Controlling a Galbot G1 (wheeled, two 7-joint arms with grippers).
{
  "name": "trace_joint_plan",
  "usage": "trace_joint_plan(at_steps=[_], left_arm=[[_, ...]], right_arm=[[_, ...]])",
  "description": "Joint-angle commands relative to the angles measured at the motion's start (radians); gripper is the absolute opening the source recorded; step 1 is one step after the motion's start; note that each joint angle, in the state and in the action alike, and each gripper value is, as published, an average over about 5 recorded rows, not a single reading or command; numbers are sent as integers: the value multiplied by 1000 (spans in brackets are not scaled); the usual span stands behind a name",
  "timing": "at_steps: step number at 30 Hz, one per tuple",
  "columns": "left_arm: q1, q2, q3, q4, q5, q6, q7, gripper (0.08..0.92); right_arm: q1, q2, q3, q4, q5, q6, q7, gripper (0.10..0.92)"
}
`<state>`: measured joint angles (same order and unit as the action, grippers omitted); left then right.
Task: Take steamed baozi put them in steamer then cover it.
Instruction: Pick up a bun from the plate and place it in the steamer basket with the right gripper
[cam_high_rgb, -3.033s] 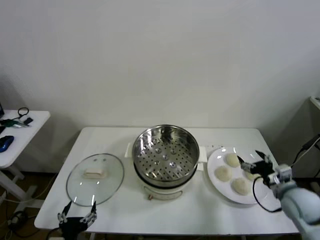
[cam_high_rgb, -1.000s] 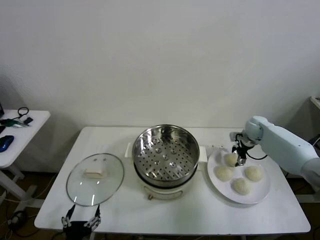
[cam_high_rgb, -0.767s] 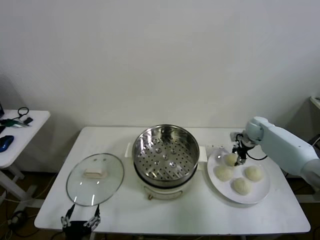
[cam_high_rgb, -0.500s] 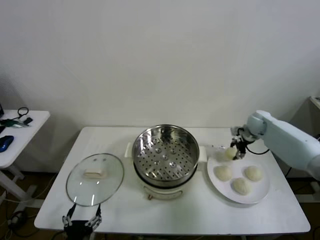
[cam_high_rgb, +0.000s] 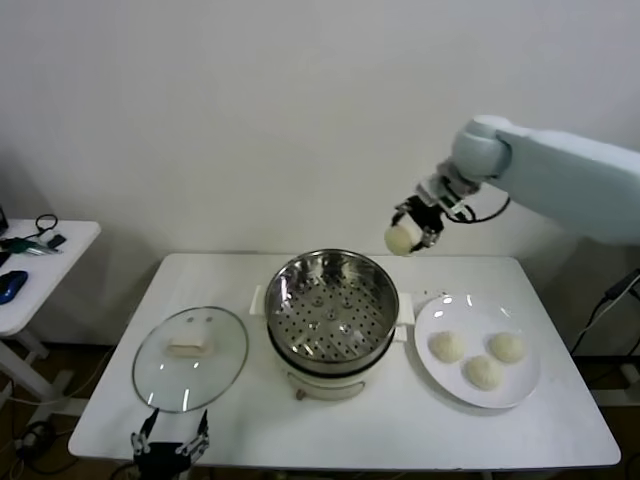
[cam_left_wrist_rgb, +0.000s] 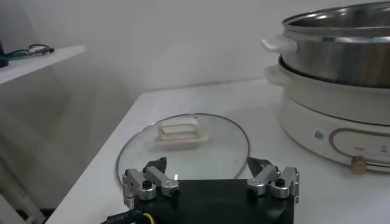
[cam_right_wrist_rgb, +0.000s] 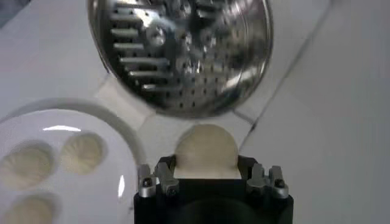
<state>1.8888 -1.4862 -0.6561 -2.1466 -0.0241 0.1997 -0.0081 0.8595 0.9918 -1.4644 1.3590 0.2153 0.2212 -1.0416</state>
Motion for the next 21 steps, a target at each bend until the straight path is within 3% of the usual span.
trace_joint_plan(at_steps=[1,10,21], left_arm=[[-1,-4,5,0,4,1,-1,823],[0,-4,0,16,5,-6,-13,823],[-7,-4,8,32,9,-9,-16,823]], right_arm=[[17,202,-90,76,-165,217,71,670],[-255,243,-19,-124,-396,255,147,672],[-362,292,36,-321,-452,299,179,673]])
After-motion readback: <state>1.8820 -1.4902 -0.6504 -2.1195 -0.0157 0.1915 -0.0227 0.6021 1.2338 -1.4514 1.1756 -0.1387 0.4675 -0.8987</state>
